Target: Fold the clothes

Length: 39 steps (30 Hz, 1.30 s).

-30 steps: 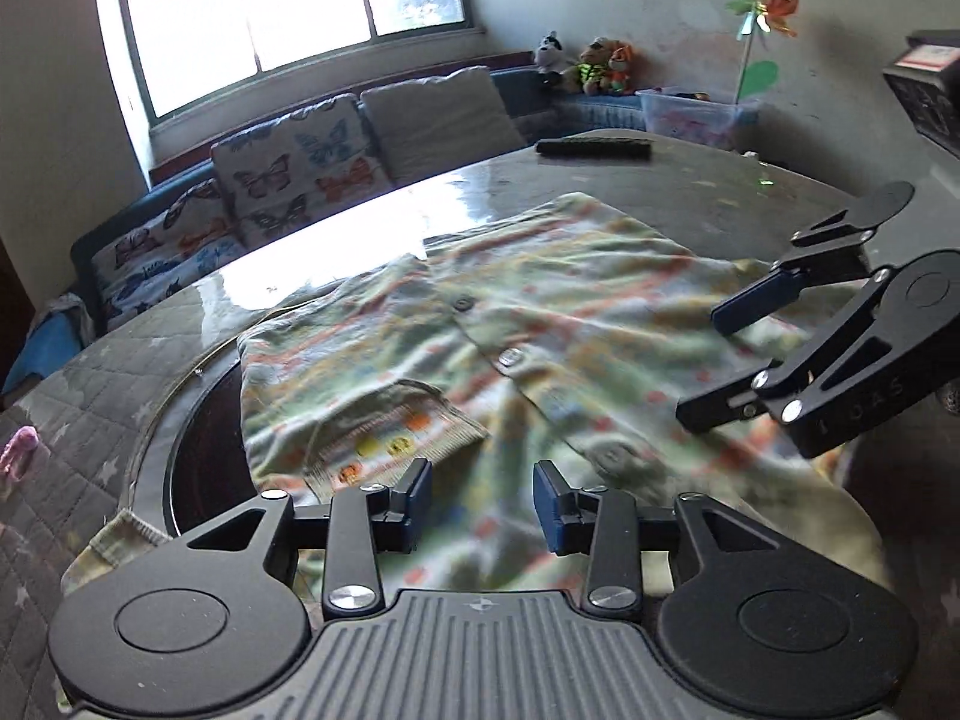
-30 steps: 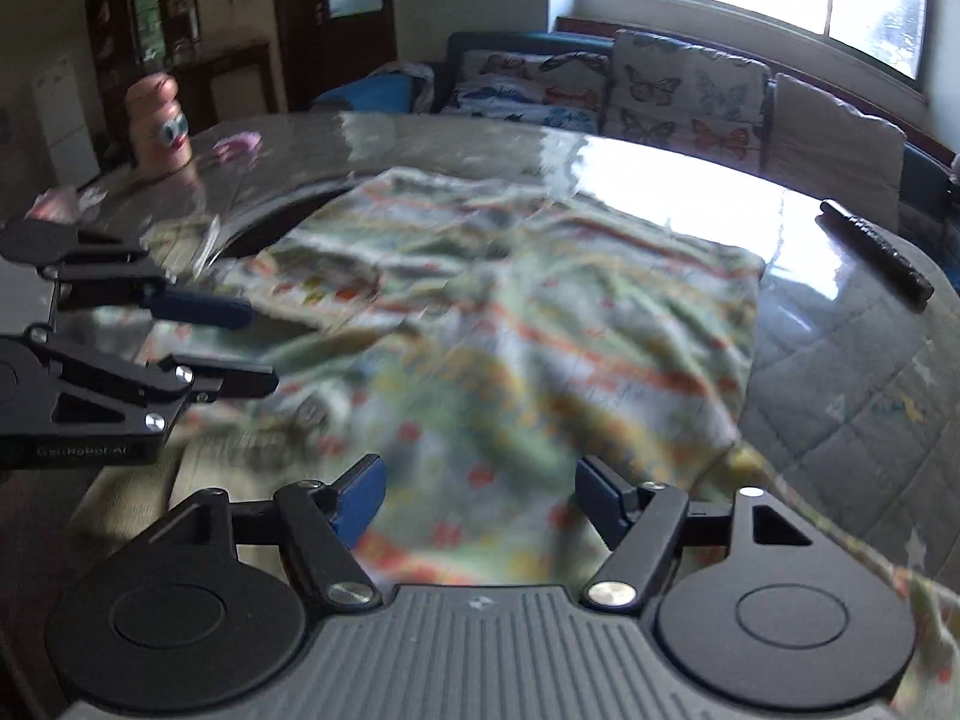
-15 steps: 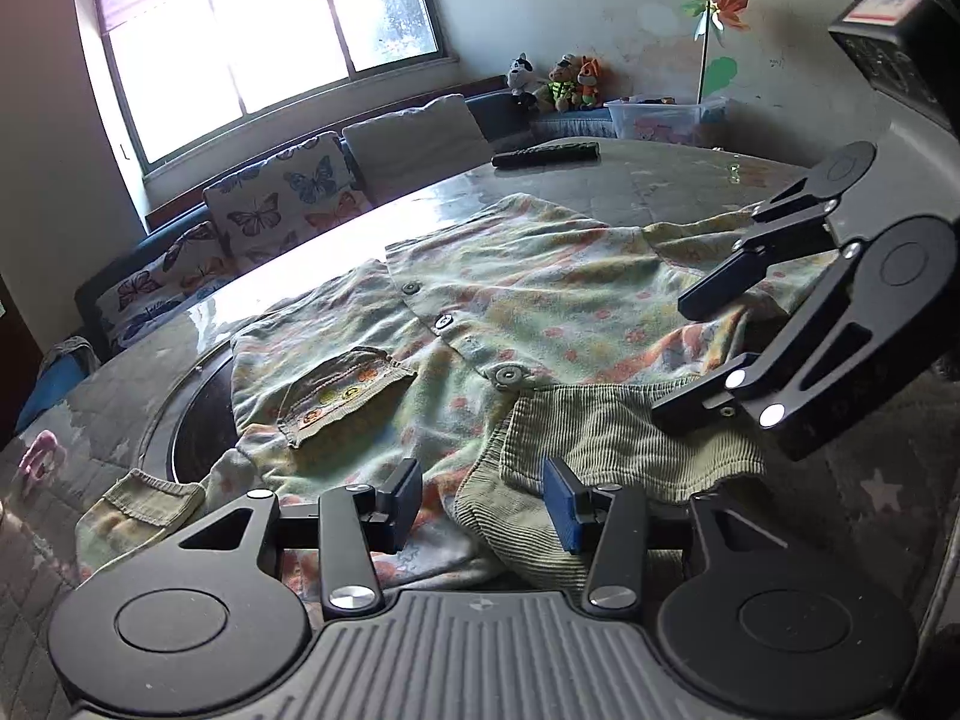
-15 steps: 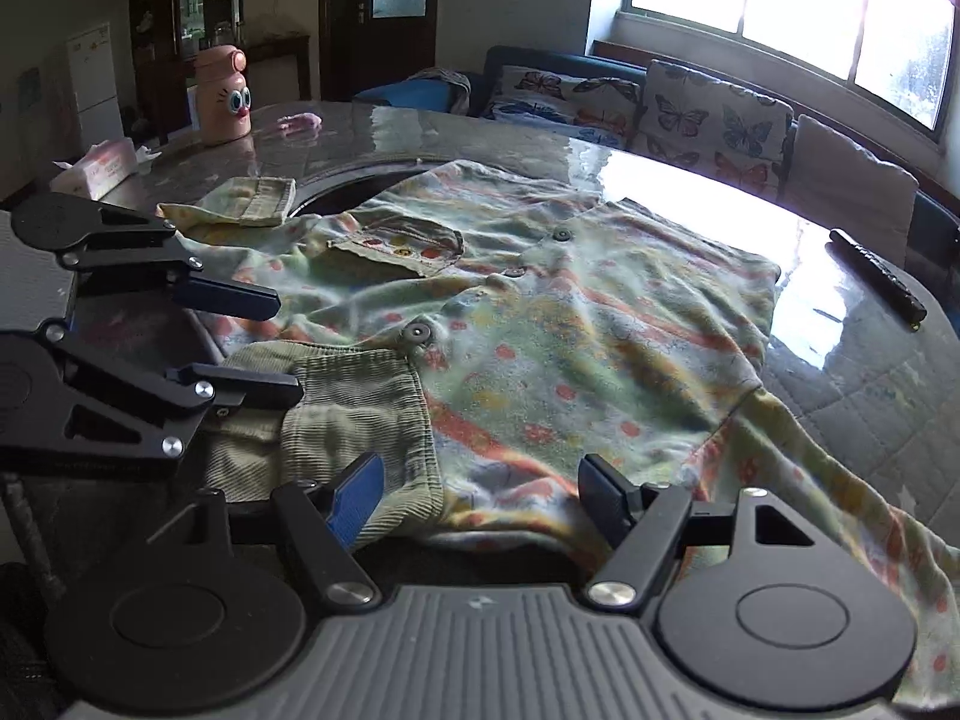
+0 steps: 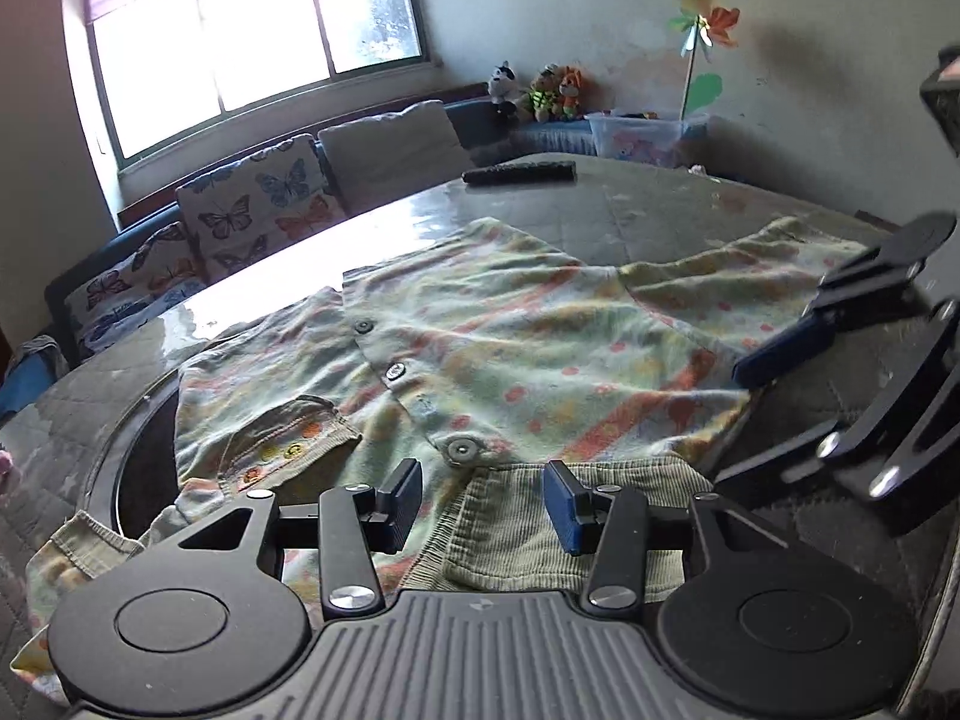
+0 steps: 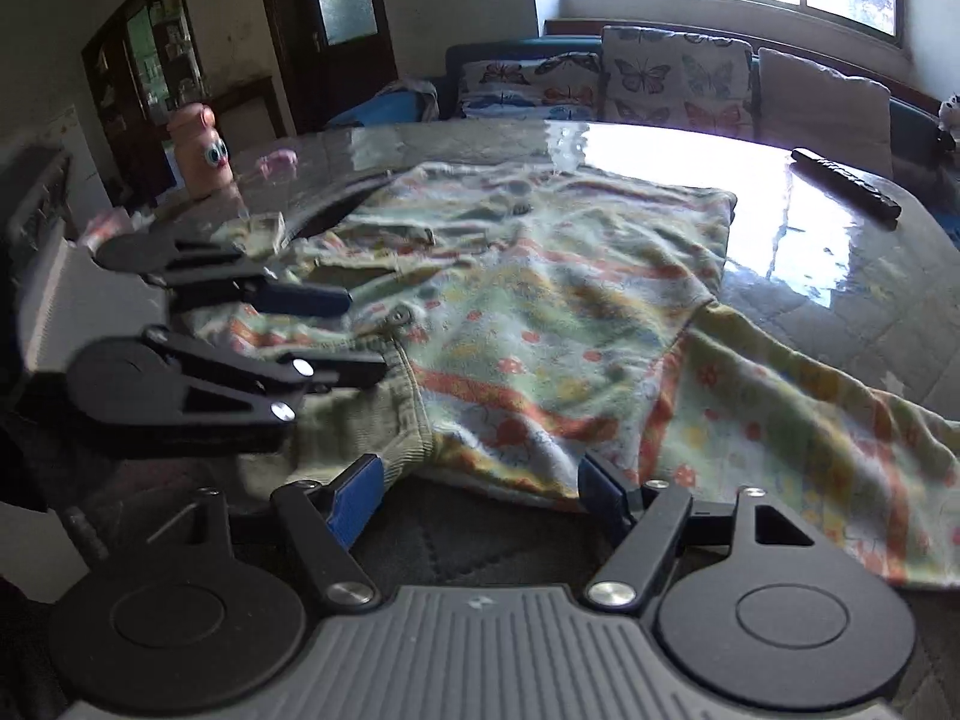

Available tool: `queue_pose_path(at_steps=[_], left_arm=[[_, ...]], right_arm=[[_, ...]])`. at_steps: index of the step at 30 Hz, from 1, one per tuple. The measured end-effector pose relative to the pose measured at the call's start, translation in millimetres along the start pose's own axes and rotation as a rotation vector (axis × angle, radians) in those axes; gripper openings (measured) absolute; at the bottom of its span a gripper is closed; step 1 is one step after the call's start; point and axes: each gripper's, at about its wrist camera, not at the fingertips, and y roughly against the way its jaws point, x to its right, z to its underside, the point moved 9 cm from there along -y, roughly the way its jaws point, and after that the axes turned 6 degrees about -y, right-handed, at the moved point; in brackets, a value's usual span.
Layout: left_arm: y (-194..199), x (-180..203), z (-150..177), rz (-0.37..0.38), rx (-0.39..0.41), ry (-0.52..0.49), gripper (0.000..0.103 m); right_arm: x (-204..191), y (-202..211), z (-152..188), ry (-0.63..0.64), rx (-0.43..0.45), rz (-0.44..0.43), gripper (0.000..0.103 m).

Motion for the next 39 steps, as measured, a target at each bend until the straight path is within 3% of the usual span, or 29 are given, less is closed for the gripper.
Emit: queue_pose_path(at_steps=[2,5,15,18,21,22,24,26,29,36,39], left_arm=[[1.2,-0.8,-4.3,0.001,0.01,0.004,0.048],[-0.6,1.7,-13.6,0.008,0.026,-0.002,0.048],[-15.6,41.4,-35.0,0.097,0.045,-0.053,0.048],[-19.4,51.3,-34.4,0.12,0.037,-0.065,0.048],[-22.7,59.3,-33.2,0.14,0.029,-0.076,0.048],[-23.8,61.0,-32.7,0.144,0.025,-0.079,0.048],[-25.8,63.6,-31.8,0.151,0.018,-0.081,0.048],[-27.9,65.6,-30.9,0.16,0.012,-0.083,0.048],[-28.0,68.0,-30.8,0.17,0.015,-0.094,0.048],[-29.1,67.6,-30.1,0.187,0.015,-0.088,0.048],[-28.1,66.0,-30.0,0.187,0.012,-0.072,0.048]], right_arm=[[6.6,12.7,-5.1,-0.024,0.034,0.0,0.073],[36.3,27.7,-10.1,-0.082,0.085,0.086,0.073],[180.7,56.0,8.1,-0.271,0.152,0.548,0.067],[214.8,63.5,18.5,-0.325,0.158,0.643,0.065],[233.0,66.6,25.6,-0.37,0.16,0.665,0.061],[236.0,66.0,27.9,-0.385,0.156,0.659,0.052],[238.8,65.6,30.4,-0.404,0.159,0.641,0.046],[237.4,64.7,29.0,-0.393,0.161,0.637,0.018],[236.5,60.1,19.6,-0.34,0.158,0.657,0.01],[246.1,48.2,0.5,-0.274,0.162,0.718,0.01],[244.2,46.4,-1.0,-0.246,0.172,0.741,0.025]])
